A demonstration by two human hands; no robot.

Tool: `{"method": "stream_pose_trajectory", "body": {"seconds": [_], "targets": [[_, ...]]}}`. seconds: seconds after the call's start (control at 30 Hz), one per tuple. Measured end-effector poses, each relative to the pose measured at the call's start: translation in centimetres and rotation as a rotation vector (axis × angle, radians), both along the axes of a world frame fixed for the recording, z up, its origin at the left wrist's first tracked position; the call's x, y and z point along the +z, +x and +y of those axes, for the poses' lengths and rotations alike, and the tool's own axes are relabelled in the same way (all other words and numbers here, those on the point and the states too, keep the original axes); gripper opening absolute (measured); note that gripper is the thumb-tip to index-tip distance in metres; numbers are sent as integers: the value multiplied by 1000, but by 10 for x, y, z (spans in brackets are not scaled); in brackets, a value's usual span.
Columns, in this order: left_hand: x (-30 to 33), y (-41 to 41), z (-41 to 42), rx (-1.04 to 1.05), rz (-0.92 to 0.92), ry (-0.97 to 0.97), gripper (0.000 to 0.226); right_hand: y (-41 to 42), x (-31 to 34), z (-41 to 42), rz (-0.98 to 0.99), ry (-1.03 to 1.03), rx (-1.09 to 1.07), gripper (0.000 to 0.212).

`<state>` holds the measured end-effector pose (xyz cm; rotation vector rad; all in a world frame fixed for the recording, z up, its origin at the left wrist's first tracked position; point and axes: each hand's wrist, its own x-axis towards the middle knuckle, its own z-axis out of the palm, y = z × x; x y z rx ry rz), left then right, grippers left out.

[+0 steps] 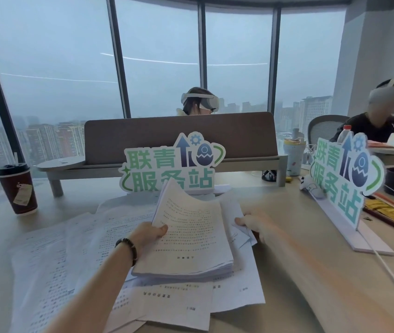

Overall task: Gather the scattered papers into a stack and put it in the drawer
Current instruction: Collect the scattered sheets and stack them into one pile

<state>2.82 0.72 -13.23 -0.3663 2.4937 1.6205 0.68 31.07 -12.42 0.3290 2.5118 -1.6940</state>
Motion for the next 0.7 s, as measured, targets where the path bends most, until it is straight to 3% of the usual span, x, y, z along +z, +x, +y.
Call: {"method": "stream_pose_trajectory", "body": {"seconds": [0.17, 0.3, 0.43, 0.67, 0.7], "targets": [[-5, -5, -6, 5, 18, 10, 30, -10, 3, 23, 54, -47, -114, 19], [-8, -5, -9, -1, 28, 97, 29, -7, -3, 27, -56, 12, 24, 34], [-5, -2, -9, 9, 31, 202, 26, -2, -6, 19, -78, -41, 52, 30], [-5, -3, -11, 12, 28, 238, 28, 2, -4, 8, -154, -57, 71, 74], [-5, -2, -11, 11, 30, 243, 28, 5, 0, 6, -164, -38, 95, 73]]}}
